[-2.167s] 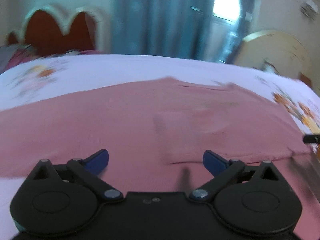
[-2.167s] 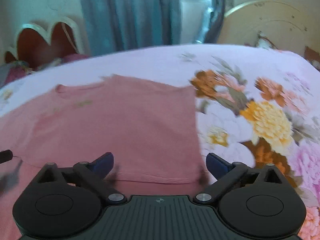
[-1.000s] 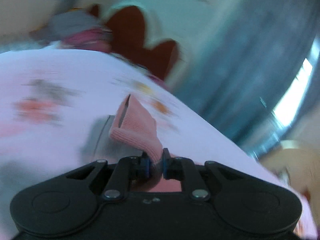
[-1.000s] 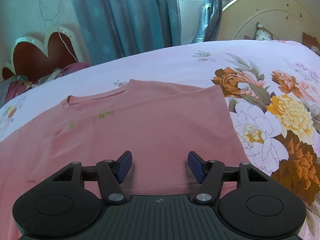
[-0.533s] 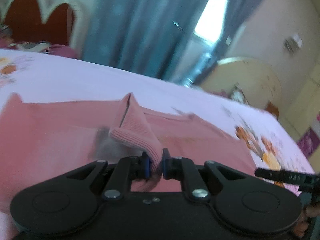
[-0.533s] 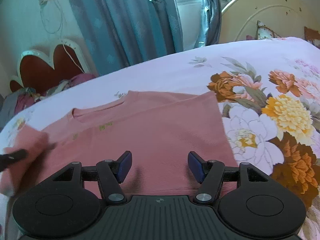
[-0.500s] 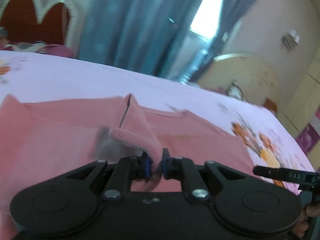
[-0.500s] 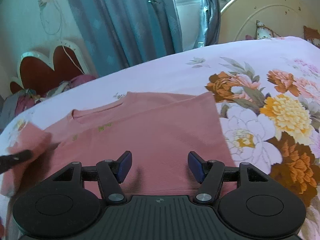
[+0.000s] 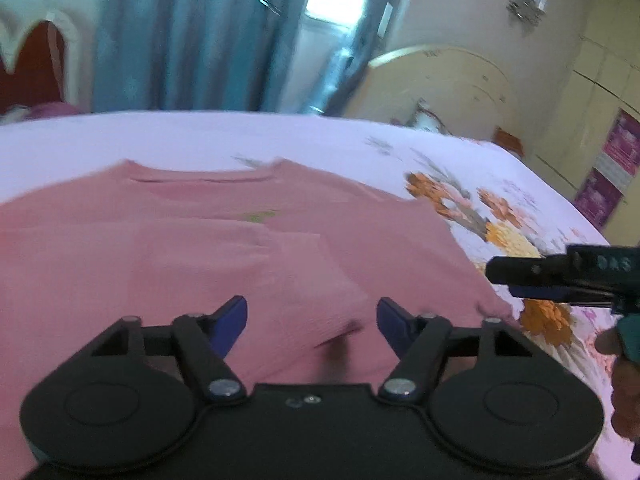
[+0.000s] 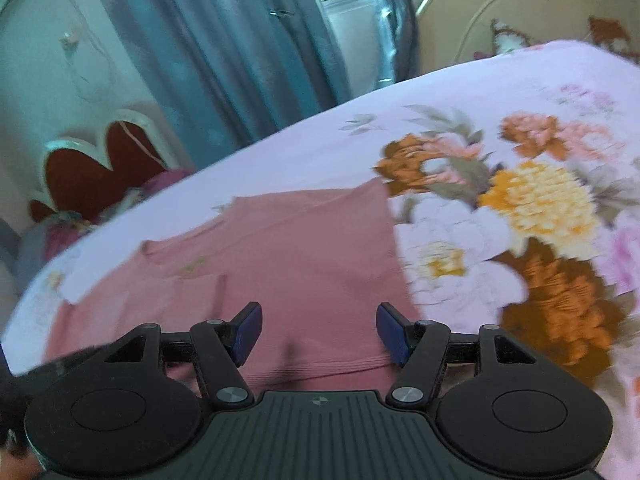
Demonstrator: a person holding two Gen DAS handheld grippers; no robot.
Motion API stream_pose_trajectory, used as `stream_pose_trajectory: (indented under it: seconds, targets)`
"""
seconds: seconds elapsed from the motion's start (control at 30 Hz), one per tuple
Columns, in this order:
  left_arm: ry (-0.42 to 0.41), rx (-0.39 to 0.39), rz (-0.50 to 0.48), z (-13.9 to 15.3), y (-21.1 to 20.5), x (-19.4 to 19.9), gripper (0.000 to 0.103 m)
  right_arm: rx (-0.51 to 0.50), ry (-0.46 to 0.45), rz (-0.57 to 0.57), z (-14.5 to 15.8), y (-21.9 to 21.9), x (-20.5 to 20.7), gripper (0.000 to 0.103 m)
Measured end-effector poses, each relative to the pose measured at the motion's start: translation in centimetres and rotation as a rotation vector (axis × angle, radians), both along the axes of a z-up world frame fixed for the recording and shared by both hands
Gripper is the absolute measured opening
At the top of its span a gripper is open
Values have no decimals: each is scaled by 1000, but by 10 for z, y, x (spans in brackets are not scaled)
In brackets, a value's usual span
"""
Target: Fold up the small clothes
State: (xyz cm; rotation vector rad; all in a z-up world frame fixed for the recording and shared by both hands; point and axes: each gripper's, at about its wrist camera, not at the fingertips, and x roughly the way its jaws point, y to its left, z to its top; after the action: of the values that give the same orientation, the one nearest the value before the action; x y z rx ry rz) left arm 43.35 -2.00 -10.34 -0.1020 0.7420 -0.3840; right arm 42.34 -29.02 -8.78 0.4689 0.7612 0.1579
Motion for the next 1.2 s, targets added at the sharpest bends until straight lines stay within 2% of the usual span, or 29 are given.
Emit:
stream_pose_trajectory:
  seconds: [0.13,0.3,0.4,0.53,0.57,0.6,0.63,0.67,0.7,0.73,0.8,0.9,0.97,1.0,1.03,1.07,1.1,1.13,1.2]
  targets:
    - [-8,-2,132,13,69,-37,54,97,22,71,-9,27,10,63]
    - [5,132,350,11,158,-77,52,166,98,108,-30,56,29,62]
    - [57,138,444,1,199,-74,51,219,131,97,-38,67,39,62]
    - [89,113,451,-13,217,-49,49,215,143,103,-40,84,48,61]
    - [78,111,444,-13,218,-45,48,208,146,109,-40,89,51,55]
    - [73,116,432,-13,218,-38,47,200,155,116,-40,93,54,38]
    - [64,119,427,-15,221,-36,42,186,167,118,-41,99,58,27]
    - [60,118,422,-16,223,-34,32,162,172,129,-40,105,63,21]
    - [56,123,417,-16,224,-30,25,147,160,145,-36,110,66,8]
    - [49,121,409,-16,225,-29,17,117,135,161,-28,116,68,7]
    - [42,120,397,-19,225,-35,15,78,41,178,0,122,68,6]
    - [26,153,370,-22,218,-37,15,68,-196,153,61,115,48,5]
    - [29,139,365,-22,219,-36,15,27,-304,129,84,107,34,5]
    - [29,138,363,-22,219,-36,15,8,-300,123,82,103,32,5]
    - [30,135,362,-22,219,-36,15,-39,-260,130,70,103,35,5]
    - [30,129,362,-22,221,-35,15,-110,-173,139,49,104,43,5]
    - [32,122,364,-22,222,-34,15,-133,-79,143,27,103,50,6]
    - [34,117,364,-22,223,-34,15,-111,-4,145,8,98,53,6]
    - [37,112,364,-22,223,-34,15,-79,46,125,-18,89,48,6]
